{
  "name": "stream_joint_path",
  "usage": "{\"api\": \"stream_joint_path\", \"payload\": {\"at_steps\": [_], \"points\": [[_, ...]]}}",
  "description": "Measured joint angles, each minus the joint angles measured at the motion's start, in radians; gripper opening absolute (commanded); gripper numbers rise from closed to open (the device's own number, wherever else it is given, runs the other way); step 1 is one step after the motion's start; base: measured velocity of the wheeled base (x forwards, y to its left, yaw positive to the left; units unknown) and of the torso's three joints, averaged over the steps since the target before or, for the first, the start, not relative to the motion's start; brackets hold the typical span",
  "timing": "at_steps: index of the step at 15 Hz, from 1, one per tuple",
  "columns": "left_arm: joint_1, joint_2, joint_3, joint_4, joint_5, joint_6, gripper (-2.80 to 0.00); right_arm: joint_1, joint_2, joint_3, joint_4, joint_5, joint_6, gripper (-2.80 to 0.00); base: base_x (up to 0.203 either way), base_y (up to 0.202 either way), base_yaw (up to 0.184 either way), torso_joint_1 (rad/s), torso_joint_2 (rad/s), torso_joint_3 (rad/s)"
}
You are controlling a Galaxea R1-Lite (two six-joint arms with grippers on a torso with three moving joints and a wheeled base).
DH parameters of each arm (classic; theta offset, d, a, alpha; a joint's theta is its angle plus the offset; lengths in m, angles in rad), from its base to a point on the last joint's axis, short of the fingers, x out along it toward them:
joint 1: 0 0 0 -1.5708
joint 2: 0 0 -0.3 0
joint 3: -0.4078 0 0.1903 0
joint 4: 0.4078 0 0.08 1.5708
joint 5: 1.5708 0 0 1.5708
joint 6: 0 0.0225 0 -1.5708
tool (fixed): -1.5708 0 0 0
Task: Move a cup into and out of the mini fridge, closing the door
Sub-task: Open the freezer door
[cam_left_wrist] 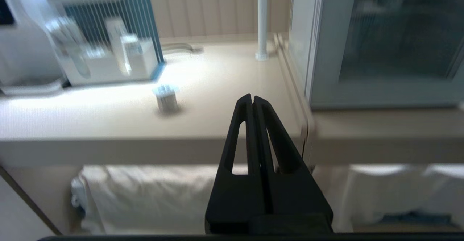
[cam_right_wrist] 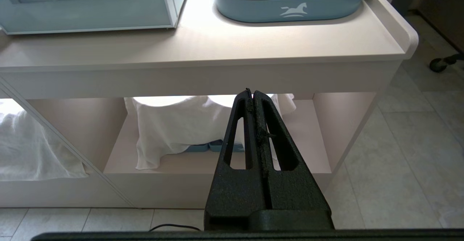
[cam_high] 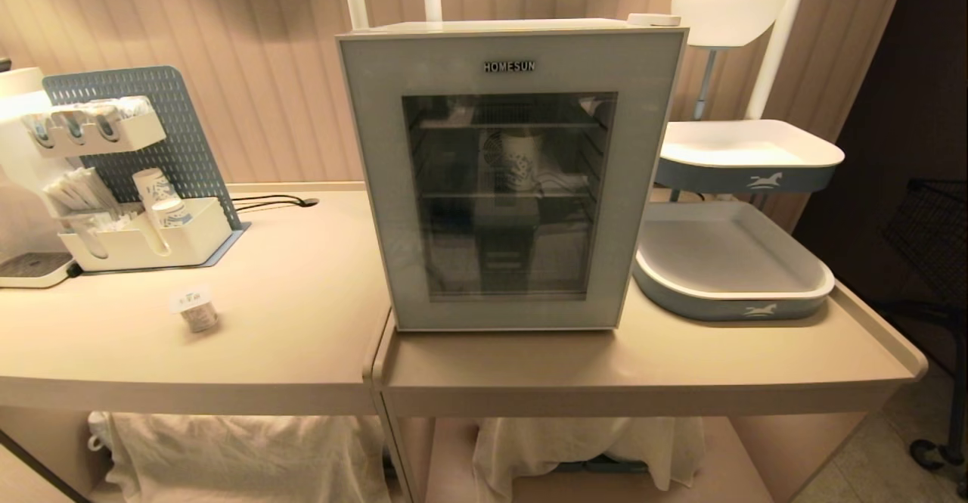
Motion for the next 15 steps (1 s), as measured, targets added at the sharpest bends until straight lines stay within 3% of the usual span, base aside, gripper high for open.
{"api": "stream_joint_path", "payload": {"at_steps": [2, 5, 8, 9, 12, 14, 15], "points": [[0.0, 0.087, -0.278, 0.131, 0.015, -0.029, -2.8, 0.0, 0.0, 0.0, 0.0, -0.001, -0.001, -2.8, 0.0, 0.0, 0.0, 0.0, 0.0, 0.0], [0.002, 0.381, -0.636, 0.34, 0.029, -0.119, -2.8, 0.0, 0.0, 0.0, 0.0, 0.0, 0.0, -2.8, 0.0, 0.0, 0.0, 0.0, 0.0, 0.0], [0.005, 0.779, -0.873, 0.386, 0.003, -0.172, -2.8, 0.0, 0.0, 0.0, 0.0, 0.0, 0.0, -2.8, 0.0, 0.0, 0.0, 0.0, 0.0, 0.0], [0.013, 0.922, -0.941, 0.365, -0.024, -0.169, 0.0, 0.0, 0.0, 0.0, 0.0, 0.0, 0.0, -2.8, 0.0, 0.0, 0.0, 0.0, 0.0, 0.0], [0.057, 1.29, -1.145, 0.315, -0.143, -0.117, 0.0, 0.0, 0.0, 0.0, 0.0, -0.001, 0.0, -2.8, 0.0, 0.0, 0.0, 0.0, 0.0, 0.0], [0.117, 1.496, -1.293, 0.301, -0.333, -0.087, 0.0, 0.0, 0.0, 0.0, 0.0, 0.0, 0.0, -2.8, 0.0, 0.0, 0.0, 0.0, 0.0, 0.0], [0.156, 1.584, -1.371, 0.296, -0.487, -0.079, 0.0, 0.0, 0.0, 0.0, 0.0, -0.001, 0.0, -2.8, 0.0, 0.0, 0.0, 0.0, 0.0, 0.0]]}}
